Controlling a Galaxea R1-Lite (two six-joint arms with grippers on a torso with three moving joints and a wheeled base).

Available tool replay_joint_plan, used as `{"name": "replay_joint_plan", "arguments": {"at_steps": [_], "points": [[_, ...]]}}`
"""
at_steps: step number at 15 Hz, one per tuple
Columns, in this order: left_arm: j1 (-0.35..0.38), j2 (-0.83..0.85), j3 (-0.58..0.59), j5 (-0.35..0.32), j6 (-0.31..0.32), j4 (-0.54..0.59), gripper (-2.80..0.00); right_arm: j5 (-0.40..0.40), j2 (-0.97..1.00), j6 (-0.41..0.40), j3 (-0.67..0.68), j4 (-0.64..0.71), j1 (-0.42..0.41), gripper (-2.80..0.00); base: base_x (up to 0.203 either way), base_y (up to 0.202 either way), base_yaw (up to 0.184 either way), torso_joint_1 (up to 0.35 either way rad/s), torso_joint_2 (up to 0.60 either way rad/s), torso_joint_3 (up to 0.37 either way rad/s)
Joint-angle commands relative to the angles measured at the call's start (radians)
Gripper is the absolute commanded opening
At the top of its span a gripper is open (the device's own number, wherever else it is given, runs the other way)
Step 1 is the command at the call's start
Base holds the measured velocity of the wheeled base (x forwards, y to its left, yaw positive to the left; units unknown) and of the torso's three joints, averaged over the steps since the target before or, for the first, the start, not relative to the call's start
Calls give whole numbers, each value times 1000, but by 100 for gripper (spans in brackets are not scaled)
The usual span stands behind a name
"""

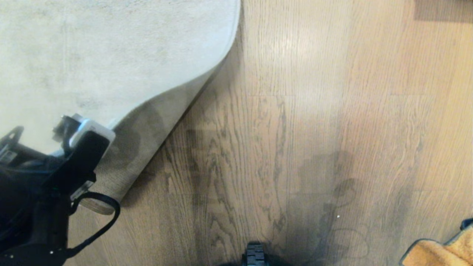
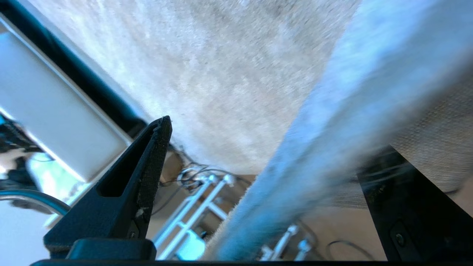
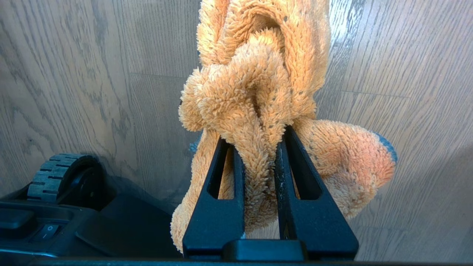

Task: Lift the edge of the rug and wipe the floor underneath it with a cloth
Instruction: Lay down the carpet

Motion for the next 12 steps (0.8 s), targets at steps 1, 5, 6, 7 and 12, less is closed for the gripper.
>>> {"name": "replay_joint_plan", "arguments": {"at_steps": [1, 5, 6, 7, 12], "points": [[-20, -2, 0, 7, -20, -7, 0, 1, 1, -1, 0, 0, 0, -280, 0, 0, 0, 0, 0, 0], [-72, 3, -14, 7, -95, -6, 0, 1, 1, -1, 0, 0, 0, -280, 0, 0, 0, 0, 0, 0], [-87, 4, -15, 7, -112, -6, 0, 1, 1, -1, 0, 0, 0, -280, 0, 0, 0, 0, 0, 0], [-97, 9, -16, 7, -131, -6, 0, 1, 1, -1, 0, 0, 0, -280, 0, 0, 0, 0, 0, 0], [-135, 77, -9, 7, -278, -3, 0, 1, 1, -1, 0, 0, 0, -280, 0, 0, 0, 0, 0, 0]]}}
